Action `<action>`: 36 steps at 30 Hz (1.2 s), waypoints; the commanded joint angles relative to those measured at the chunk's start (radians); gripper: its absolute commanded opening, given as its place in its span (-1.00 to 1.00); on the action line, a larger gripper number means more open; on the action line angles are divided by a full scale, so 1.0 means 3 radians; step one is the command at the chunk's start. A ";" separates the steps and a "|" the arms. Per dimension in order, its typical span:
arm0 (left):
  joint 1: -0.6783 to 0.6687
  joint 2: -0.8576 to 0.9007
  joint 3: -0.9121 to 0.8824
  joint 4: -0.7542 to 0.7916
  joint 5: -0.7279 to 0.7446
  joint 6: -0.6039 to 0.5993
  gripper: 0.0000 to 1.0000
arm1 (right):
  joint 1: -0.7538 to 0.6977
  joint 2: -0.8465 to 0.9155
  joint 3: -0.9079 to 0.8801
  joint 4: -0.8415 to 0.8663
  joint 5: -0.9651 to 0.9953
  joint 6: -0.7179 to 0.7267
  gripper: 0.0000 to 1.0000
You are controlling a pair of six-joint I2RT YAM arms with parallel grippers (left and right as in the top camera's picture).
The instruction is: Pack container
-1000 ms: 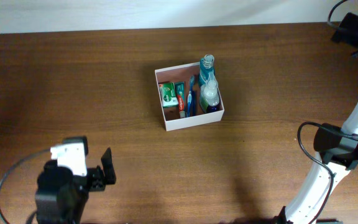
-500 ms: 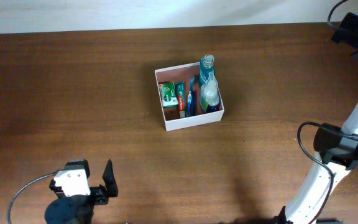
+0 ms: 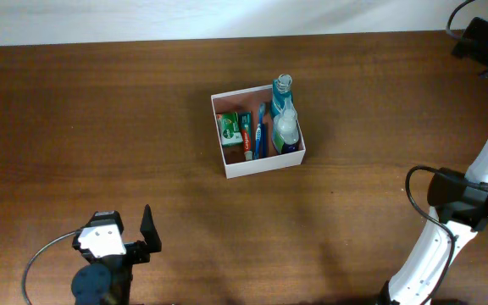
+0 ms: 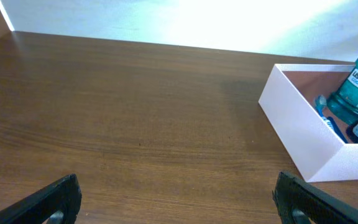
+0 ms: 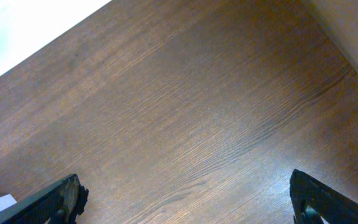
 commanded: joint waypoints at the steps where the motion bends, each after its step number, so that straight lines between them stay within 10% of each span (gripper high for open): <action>1: 0.0085 -0.0034 -0.0154 0.0103 0.0182 0.0081 0.99 | -0.0010 0.0055 -0.0011 -0.0020 -0.0009 0.0015 0.97; 36: -0.0013 -0.0036 -0.0495 0.0421 0.0528 0.0388 0.99 | -0.0010 0.0055 -0.0011 -0.0020 -0.0009 0.0015 0.97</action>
